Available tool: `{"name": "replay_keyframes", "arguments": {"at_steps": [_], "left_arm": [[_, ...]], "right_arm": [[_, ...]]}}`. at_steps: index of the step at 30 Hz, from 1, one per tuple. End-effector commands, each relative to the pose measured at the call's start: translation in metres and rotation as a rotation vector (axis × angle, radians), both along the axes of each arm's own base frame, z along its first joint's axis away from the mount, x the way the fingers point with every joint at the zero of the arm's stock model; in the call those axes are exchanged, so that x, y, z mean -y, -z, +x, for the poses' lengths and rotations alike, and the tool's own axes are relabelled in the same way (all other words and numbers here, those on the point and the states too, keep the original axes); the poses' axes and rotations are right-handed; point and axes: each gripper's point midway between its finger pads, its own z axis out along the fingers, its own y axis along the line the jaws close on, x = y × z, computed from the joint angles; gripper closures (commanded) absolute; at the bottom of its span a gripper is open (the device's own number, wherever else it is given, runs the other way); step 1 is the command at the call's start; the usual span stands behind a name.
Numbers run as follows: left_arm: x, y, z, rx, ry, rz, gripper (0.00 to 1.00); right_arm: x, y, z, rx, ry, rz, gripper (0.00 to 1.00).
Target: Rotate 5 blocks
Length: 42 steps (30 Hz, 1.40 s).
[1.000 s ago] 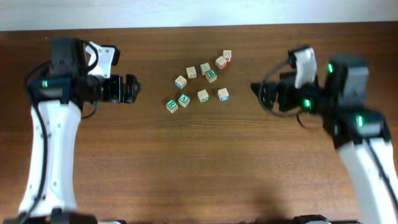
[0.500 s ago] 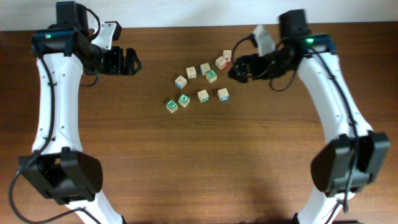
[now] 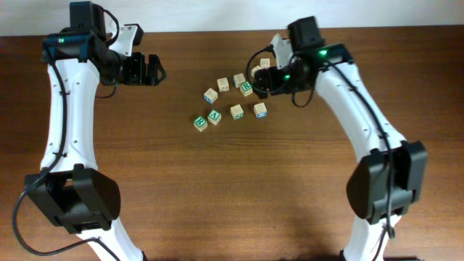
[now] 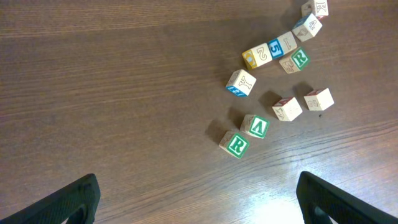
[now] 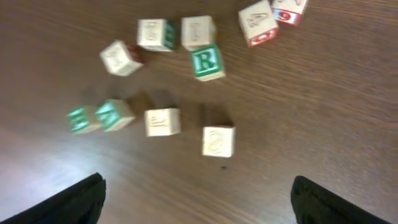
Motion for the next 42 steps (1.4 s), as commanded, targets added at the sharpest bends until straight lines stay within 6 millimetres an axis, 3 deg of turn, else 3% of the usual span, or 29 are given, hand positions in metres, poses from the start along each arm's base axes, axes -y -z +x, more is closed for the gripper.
{"name": "replay_keyframes", "arguments": {"at_steps": [1,6,14,25,28,29,30,33,36,42], "left_arm": [[0.001,-0.006,0.003,0.024,0.02,-0.002,0.01],[0.002,-0.005,0.002,0.019,0.022,-0.002,0.01],[0.003,-0.004,0.0,0.01,0.022,-0.003,0.01],[0.005,-0.005,0.001,0.016,0.028,-0.001,0.01],[0.005,-0.005,0.002,0.018,0.028,-0.001,0.01],[0.005,-0.005,0.002,0.018,0.028,-0.001,0.01],[0.005,-0.005,0.002,0.018,0.028,-0.002,0.01],[0.005,-0.005,0.002,0.019,0.028,-0.002,0.01],[0.005,-0.005,0.002,0.02,0.028,-0.001,0.01],[0.004,-0.006,0.004,0.029,0.027,0.003,0.01]], "right_arm": [[0.0,0.035,0.01,-0.022,0.099,-0.126,0.14],[-0.009,0.084,0.018,-0.07,0.125,-0.157,0.29],[-0.008,0.112,0.016,-0.116,0.125,-0.176,0.5],[-0.015,0.133,0.01,-0.168,0.126,-0.144,0.5],[-0.019,0.136,0.011,-0.174,0.118,-0.124,0.5],[-0.019,0.136,0.011,-0.174,0.118,-0.125,0.53],[-0.018,0.137,0.011,-0.174,0.119,-0.128,0.64],[-0.015,0.135,0.009,-0.18,0.124,-0.134,0.74],[-0.012,0.128,0.006,-0.188,0.13,-0.136,0.78],[-0.001,0.096,-0.024,-0.289,0.129,-0.179,0.79]]}}
